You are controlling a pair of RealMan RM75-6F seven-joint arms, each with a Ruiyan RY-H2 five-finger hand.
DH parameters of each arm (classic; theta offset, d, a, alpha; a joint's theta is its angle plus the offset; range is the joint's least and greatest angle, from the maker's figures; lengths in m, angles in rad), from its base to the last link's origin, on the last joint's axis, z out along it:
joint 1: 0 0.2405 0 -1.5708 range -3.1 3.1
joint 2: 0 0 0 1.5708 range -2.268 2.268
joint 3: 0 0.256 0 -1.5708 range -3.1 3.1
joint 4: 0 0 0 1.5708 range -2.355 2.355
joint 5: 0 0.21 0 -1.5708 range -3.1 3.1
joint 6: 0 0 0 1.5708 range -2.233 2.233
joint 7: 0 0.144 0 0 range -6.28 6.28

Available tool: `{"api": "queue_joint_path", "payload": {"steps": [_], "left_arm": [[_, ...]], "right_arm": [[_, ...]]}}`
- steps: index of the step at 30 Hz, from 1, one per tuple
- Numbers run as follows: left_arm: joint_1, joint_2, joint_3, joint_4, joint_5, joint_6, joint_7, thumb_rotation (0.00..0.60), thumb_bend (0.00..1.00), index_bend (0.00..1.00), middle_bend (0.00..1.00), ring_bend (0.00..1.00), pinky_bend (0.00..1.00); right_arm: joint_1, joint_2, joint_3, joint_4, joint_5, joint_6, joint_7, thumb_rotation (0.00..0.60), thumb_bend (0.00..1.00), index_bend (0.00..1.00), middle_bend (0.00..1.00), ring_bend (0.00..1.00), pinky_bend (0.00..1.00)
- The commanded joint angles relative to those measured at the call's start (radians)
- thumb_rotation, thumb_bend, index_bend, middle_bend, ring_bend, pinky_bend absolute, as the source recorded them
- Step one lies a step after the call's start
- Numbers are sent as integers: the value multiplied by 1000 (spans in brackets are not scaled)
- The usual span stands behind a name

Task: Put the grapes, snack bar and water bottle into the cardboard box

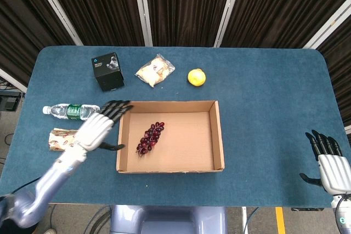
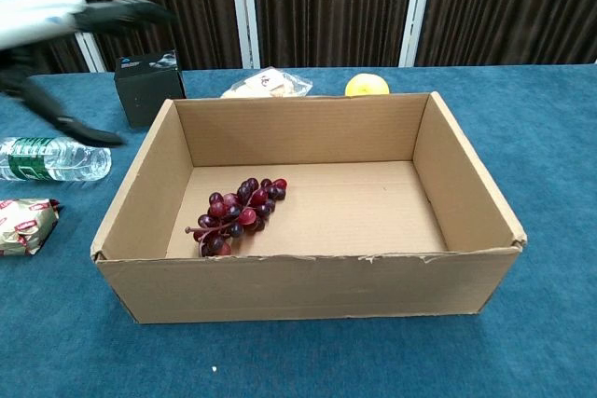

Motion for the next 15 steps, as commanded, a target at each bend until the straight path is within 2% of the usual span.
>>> {"api": "queue_joint_path", "payload": {"steps": [1,4,7,15], "left_arm": [[139,134,90,-21,47,144,-50,581,0,35,34,26,98],[194,153,124,43,52,192,-63,583,0,92,70,51,110],[230,147,167,121,24,165,-59,583,0,91,67,53,112],[266,56,187,301,-61,91,-95,583,0,96,81,62,117]], "right_arm": [[0,-4,-2,-2,-3,1,-10,600,0,0,0,0,0],[1,-10,-2,-5,-2,0,-26,600,0,0,0,0,0],[1,-18,-3,-8,-1,1,-46,600,0,0,0,0,0],[-3,-34,-11,-6,-8,6,-72,600,0,0,0,0,0]]}}
